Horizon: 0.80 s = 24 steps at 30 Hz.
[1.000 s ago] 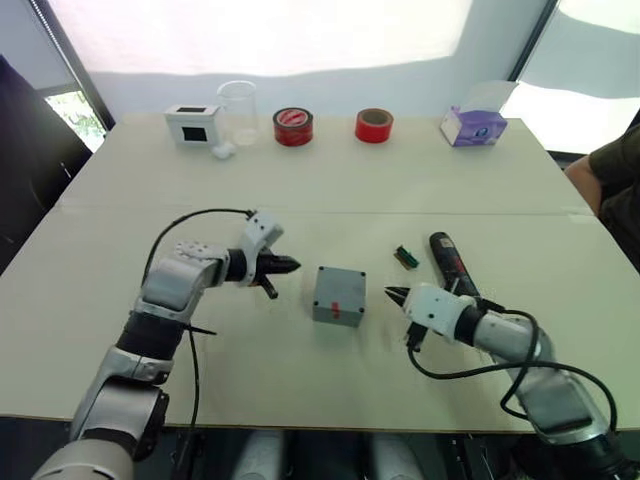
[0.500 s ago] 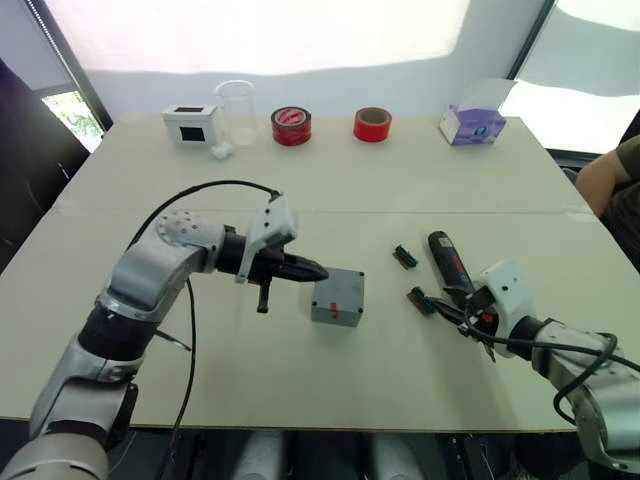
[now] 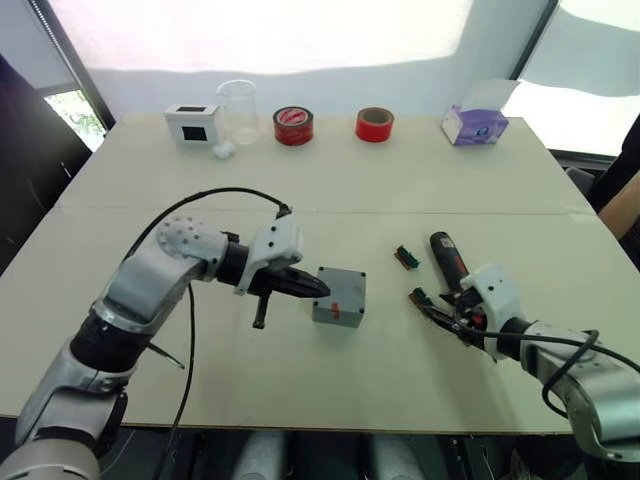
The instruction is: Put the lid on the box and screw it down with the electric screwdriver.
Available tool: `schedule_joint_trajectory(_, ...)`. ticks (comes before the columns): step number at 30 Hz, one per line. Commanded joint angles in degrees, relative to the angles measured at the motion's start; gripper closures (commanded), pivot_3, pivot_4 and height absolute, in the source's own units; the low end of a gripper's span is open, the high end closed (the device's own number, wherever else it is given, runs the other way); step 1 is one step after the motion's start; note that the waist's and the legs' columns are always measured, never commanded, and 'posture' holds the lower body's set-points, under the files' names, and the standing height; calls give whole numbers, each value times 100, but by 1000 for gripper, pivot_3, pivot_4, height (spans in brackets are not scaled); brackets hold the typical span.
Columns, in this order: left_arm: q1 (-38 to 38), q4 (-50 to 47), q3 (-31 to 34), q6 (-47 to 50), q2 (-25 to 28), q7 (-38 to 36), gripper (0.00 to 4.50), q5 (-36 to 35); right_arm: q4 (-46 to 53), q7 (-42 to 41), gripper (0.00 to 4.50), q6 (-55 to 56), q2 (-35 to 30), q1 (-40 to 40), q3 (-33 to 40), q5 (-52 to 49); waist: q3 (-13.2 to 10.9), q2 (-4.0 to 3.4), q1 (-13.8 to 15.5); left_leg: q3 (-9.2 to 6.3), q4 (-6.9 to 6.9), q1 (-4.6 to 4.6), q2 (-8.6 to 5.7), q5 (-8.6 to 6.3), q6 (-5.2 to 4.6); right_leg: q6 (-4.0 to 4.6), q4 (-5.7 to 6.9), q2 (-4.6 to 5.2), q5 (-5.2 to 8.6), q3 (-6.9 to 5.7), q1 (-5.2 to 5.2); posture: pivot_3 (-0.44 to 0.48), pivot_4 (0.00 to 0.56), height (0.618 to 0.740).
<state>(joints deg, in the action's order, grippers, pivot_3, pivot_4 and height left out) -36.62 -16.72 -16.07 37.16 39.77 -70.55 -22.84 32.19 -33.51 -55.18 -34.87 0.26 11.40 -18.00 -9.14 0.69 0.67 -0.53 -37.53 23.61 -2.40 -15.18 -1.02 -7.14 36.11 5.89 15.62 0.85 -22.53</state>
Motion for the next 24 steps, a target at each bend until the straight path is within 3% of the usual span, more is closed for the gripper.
schedule_joint_trajectory(1,17,-219,69,-52,53,80,4500,2,6,45,2163,114,-68,-97,15,-66,0,0,2,0,0,0,0,0,0,-1,0,-1,0,-1,0,0,150,740)
schedule_joint_trajectory(10,44,-248,81,-12,72,149,4500,-42,-45,102,2163,163,-73,-160,-83,-134,0,0,-2,1,0,0,0,0,-1,-3,1,-9,-1,-4,0,0,150,740)
schedule_joint_trajectory(13,31,-236,79,-30,57,155,4500,-52,-134,160,2988,264,-62,-178,-193,-57,0,0,-2,1,0,0,0,1,-1,-3,1,-10,-1,-8,0,0,150,740)
schedule_joint_trajectory(17,1,-201,70,-55,47,175,4500,-32,-218,226,4443,376,-64,-155,-267,-15,0,0,-2,1,-1,0,0,1,-1,-3,2,-11,-1,-8,0,0,150,740)
schedule_joint_trajectory(24,0,-181,74,-59,53,196,4500,-34,-253,273,4443,438,-56,-149,-262,-50,0,0,-1,1,-2,-1,0,1,-1,-3,2,-13,-1,-8,2,0,150,740)
